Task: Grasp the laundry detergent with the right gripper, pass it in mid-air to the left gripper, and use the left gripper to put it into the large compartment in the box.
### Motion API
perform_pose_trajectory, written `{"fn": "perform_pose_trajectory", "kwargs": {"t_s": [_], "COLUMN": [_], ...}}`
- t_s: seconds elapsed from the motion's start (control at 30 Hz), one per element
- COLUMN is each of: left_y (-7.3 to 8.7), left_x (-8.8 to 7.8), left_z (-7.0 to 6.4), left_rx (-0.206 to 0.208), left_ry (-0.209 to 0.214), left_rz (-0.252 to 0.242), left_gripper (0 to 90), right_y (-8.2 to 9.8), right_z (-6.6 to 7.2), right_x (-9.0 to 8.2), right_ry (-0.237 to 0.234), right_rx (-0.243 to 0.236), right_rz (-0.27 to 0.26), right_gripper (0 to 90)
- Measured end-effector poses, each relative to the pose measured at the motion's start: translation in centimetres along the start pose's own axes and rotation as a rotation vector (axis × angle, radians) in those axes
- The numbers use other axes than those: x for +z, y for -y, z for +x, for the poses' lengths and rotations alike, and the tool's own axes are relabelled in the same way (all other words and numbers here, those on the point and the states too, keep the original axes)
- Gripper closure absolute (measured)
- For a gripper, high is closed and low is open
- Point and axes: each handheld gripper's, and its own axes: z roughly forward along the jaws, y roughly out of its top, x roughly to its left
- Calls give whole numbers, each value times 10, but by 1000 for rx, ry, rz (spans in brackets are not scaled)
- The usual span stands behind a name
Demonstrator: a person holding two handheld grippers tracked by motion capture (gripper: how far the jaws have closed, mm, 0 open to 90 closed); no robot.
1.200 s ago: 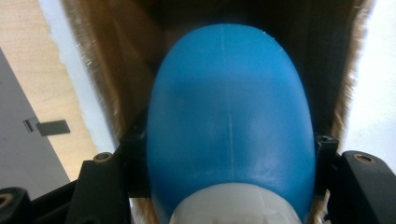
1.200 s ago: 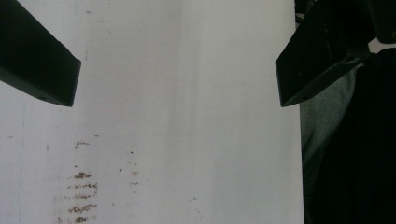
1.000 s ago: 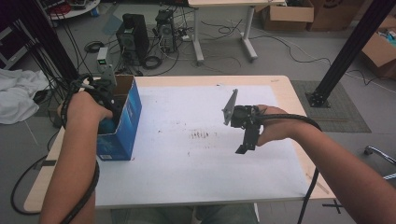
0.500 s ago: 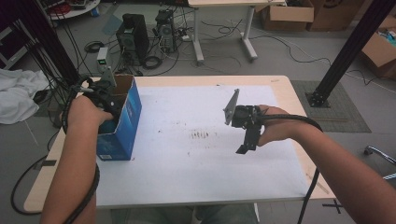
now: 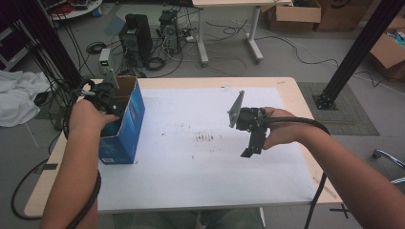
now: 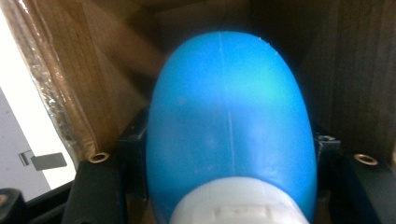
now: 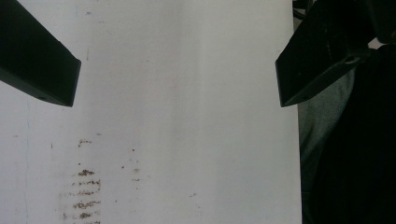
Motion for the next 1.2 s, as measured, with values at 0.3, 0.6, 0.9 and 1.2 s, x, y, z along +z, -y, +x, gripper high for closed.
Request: {"fn": "perform_pose_trajectory", "kwargs": {"t_s": [0.3, 0.6, 0.9, 1.2], "left_y": [0, 1, 1, 4], "left_x": [0, -5, -18, -36], "left_z": [1, -2, -4, -4], "left_rx": [-6, 9, 9, 13], "left_ry": [12, -8, -22, -46], "left_rz": [-4, -7, -21, -44], "left_gripper": [309, 281, 274, 188], "right_y": [2, 2, 1, 0], "right_z": [0, -1, -2, -2], "right_x": [0, 3, 4, 3], "right_ry": [1, -4, -5, -5], "right_rx": [8, 1, 2, -3], "right_rz": [-1, -5, -10, -23], "right_gripper": [0, 0, 0, 0]}}
